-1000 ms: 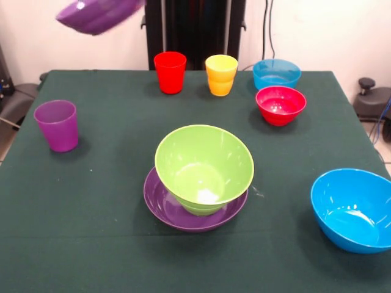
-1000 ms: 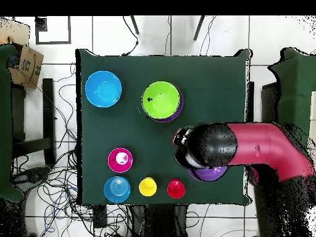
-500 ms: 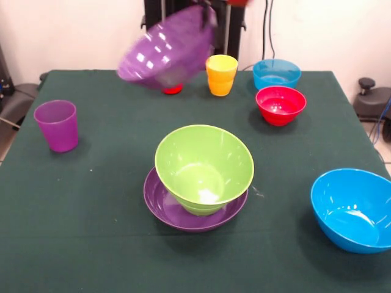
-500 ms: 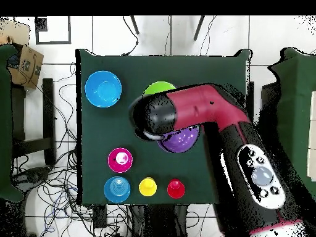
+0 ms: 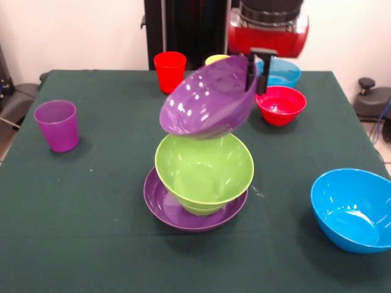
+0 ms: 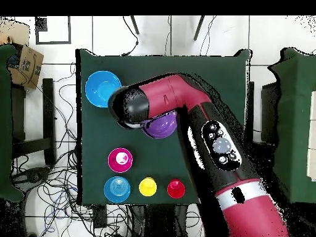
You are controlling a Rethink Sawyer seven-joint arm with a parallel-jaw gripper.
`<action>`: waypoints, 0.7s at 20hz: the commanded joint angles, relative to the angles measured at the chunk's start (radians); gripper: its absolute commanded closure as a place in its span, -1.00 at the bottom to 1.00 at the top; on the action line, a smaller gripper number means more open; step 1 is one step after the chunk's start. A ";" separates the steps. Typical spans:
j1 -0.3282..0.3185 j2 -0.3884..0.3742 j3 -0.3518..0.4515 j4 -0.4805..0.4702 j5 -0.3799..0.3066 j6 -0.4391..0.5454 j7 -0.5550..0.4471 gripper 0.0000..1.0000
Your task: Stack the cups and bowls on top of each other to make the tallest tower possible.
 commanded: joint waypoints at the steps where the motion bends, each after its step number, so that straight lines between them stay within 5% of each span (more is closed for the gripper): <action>1: 0.036 0.034 -0.103 -0.097 -0.040 0.005 0.040 1.00; 14: -0.031 -0.013 -0.071 -0.141 0.044 0.126 -0.124 1.00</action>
